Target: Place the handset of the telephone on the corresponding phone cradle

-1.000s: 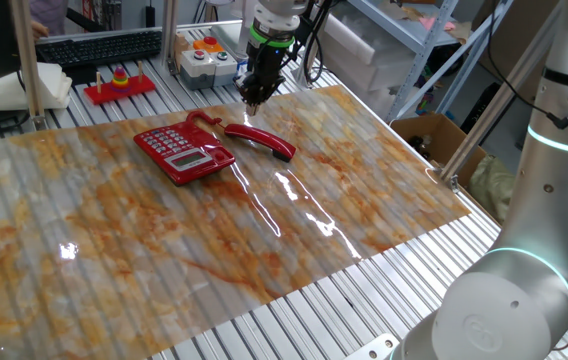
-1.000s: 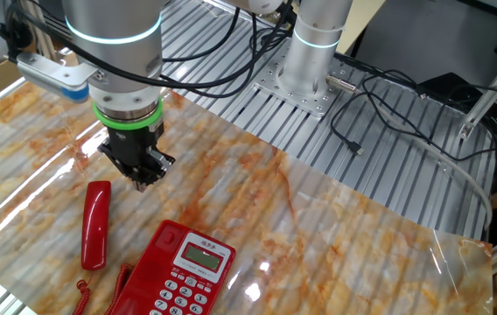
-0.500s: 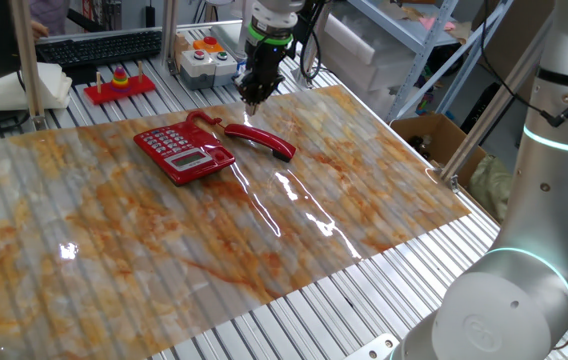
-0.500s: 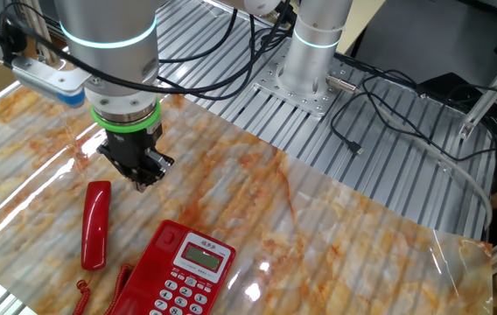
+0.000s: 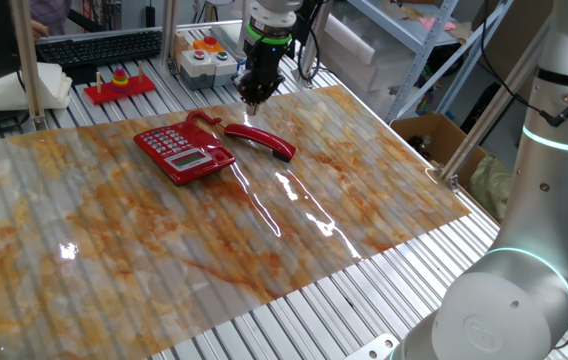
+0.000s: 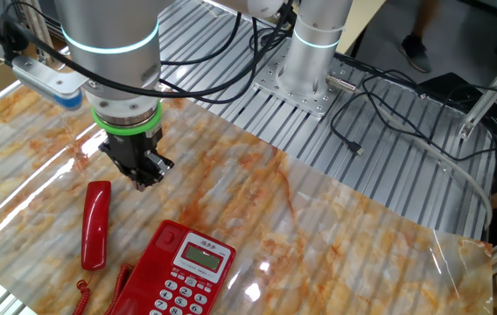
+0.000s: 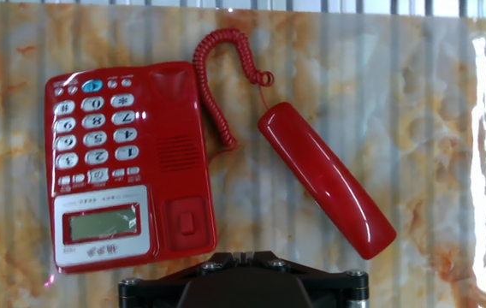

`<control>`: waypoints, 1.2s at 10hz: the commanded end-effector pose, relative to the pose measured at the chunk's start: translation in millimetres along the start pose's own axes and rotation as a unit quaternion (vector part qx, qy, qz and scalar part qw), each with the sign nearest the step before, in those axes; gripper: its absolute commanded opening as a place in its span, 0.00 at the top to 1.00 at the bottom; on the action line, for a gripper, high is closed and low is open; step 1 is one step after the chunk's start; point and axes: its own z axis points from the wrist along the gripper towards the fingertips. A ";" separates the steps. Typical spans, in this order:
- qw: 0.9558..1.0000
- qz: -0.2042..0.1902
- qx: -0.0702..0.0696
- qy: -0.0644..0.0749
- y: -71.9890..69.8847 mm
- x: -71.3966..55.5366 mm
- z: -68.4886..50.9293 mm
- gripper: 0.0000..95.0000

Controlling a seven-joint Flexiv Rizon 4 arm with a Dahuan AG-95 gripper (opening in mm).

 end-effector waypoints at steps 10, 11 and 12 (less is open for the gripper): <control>0.999 -0.019 0.037 -0.009 -13.3 -6.9 4.2 1.00; 0.999 -0.020 0.037 -0.008 -14.1 -11.5 3.5 1.00; 0.999 -0.025 0.037 -0.007 -17.7 -17.6 3.2 1.00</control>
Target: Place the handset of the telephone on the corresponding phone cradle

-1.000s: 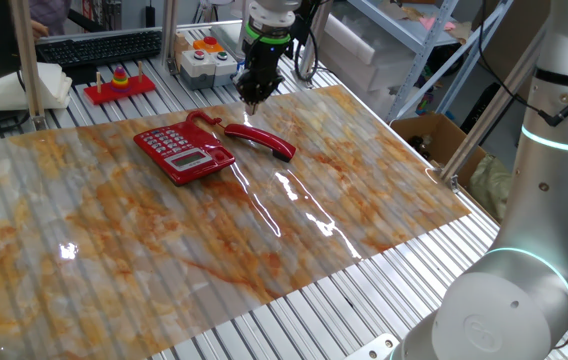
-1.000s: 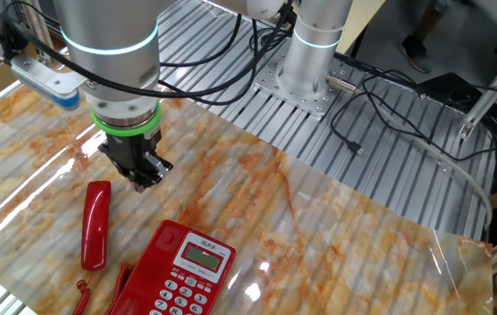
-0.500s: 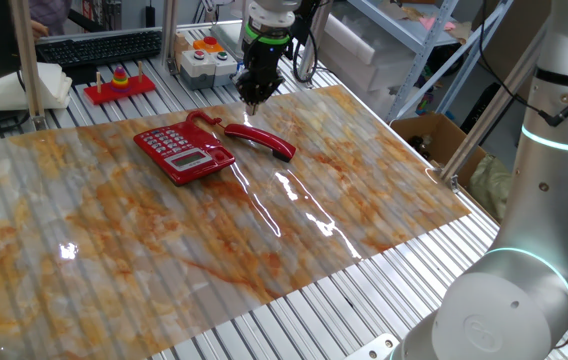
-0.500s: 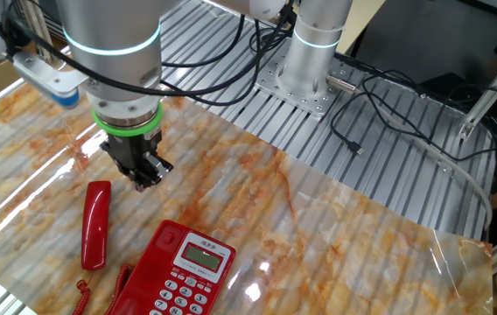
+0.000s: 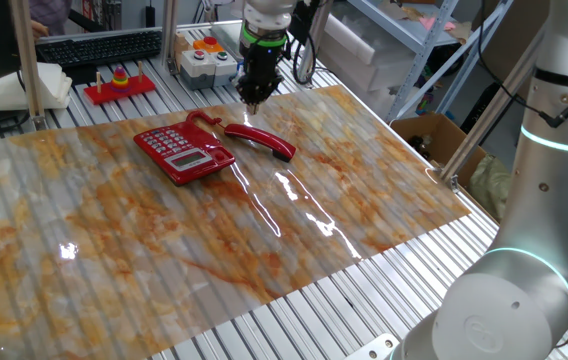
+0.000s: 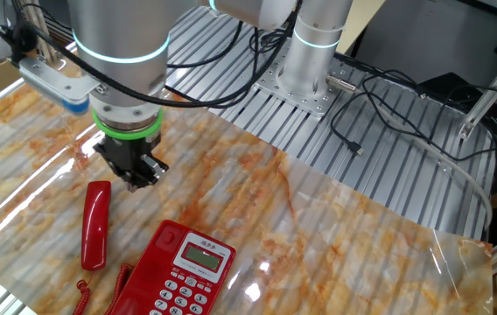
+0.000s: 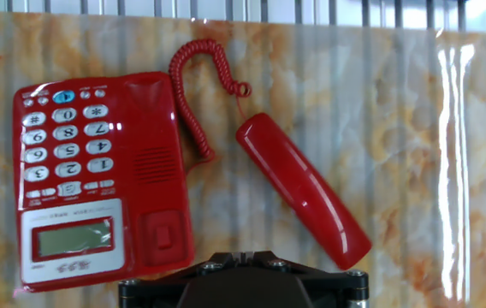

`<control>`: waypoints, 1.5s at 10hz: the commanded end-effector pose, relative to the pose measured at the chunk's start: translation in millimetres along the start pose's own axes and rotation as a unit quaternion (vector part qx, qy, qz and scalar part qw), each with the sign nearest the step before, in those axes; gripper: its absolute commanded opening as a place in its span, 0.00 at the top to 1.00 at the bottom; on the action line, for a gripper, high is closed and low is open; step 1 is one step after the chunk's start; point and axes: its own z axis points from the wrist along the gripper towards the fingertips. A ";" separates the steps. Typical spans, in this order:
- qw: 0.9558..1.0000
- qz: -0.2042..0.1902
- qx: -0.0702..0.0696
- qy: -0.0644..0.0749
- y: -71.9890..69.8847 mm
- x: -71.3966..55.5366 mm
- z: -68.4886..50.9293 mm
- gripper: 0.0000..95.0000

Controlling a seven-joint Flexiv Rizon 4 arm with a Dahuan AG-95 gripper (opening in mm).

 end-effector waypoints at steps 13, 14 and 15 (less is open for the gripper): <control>0.994 -0.110 -0.007 0.012 -52.1 -68.1 14.1 1.00; 0.993 -0.114 -0.011 0.024 -51.4 -67.7 15.2 1.00; 0.993 -0.114 -0.023 0.034 -49.8 -66.6 16.7 1.00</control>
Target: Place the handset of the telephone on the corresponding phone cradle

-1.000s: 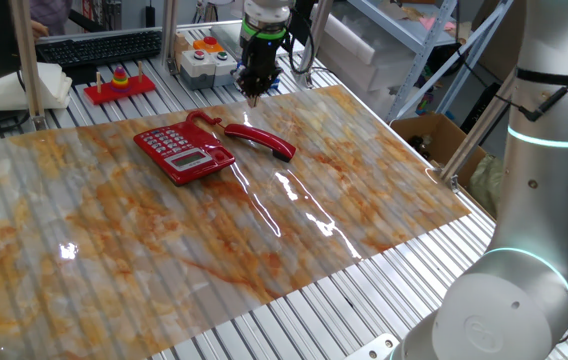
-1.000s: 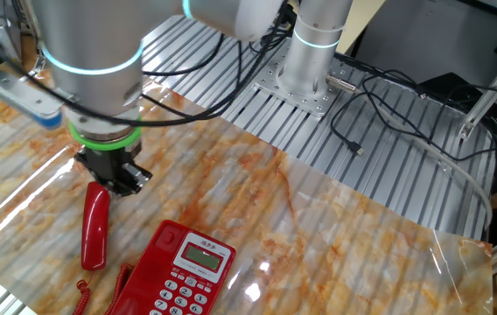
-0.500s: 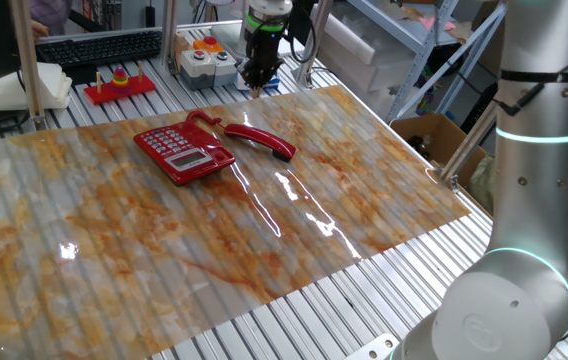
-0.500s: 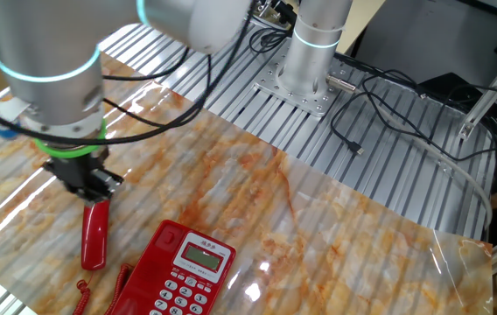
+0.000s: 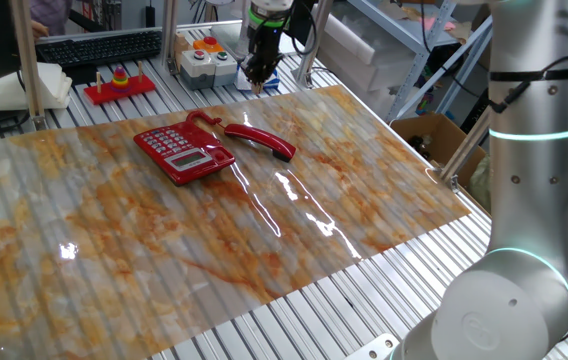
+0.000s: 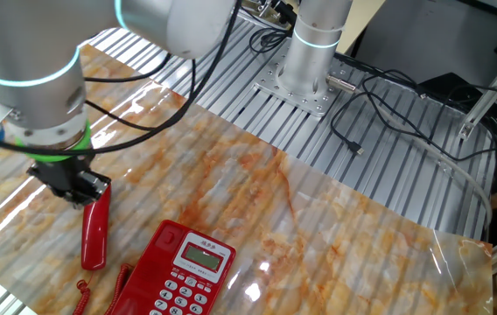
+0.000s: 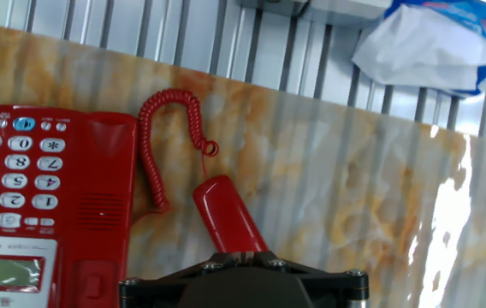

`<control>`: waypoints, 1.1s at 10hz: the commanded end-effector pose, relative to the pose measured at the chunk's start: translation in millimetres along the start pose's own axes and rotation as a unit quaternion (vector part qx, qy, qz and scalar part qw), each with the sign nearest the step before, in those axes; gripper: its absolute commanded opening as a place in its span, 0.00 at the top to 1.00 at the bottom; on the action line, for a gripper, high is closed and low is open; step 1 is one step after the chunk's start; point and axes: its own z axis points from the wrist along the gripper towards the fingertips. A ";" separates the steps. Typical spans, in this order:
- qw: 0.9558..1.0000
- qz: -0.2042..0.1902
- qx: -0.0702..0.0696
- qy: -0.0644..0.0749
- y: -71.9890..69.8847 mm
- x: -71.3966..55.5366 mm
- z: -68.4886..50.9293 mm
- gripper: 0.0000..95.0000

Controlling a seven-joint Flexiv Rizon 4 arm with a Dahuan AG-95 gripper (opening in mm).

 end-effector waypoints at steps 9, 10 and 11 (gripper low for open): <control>0.998 0.056 -0.021 0.016 3.4 2.6 2.6 1.00; 0.993 0.114 -0.036 0.015 3.2 2.8 2.6 1.00; 0.990 0.132 -0.043 0.013 3.1 2.9 2.5 1.00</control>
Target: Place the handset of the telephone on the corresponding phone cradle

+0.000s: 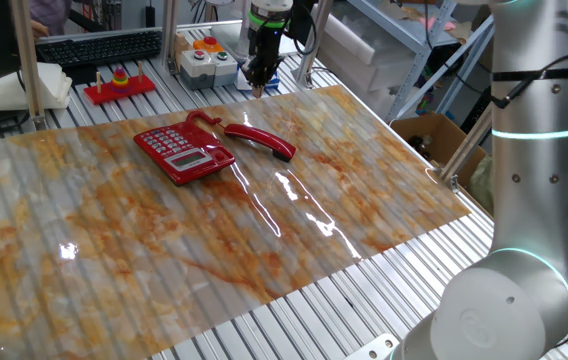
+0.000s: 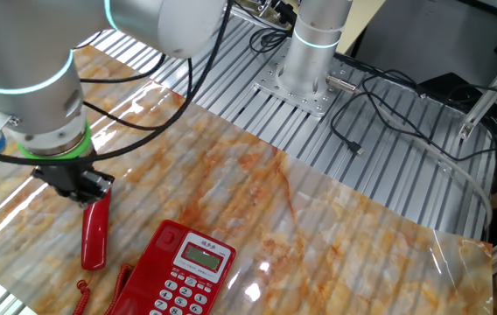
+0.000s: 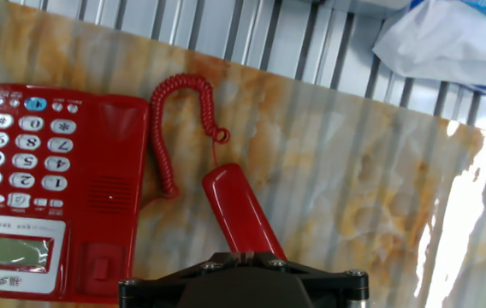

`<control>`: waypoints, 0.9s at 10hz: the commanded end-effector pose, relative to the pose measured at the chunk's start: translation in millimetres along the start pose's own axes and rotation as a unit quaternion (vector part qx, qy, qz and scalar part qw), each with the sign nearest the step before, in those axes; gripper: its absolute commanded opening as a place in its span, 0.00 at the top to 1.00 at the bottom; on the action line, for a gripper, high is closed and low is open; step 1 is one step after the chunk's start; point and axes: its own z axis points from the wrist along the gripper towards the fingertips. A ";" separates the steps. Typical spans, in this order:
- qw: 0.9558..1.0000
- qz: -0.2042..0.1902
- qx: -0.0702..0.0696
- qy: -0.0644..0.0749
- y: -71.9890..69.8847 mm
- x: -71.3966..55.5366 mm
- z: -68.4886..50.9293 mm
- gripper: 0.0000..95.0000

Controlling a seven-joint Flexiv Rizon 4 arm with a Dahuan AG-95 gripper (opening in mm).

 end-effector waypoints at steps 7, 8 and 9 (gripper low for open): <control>0.997 0.060 -0.041 -0.009 -1.4 -4.3 -1.1 1.00; 0.999 0.025 -0.039 -0.008 -1.5 -4.2 -1.1 1.00; 0.999 -0.004 -0.035 -0.008 -1.5 -4.2 -1.1 1.00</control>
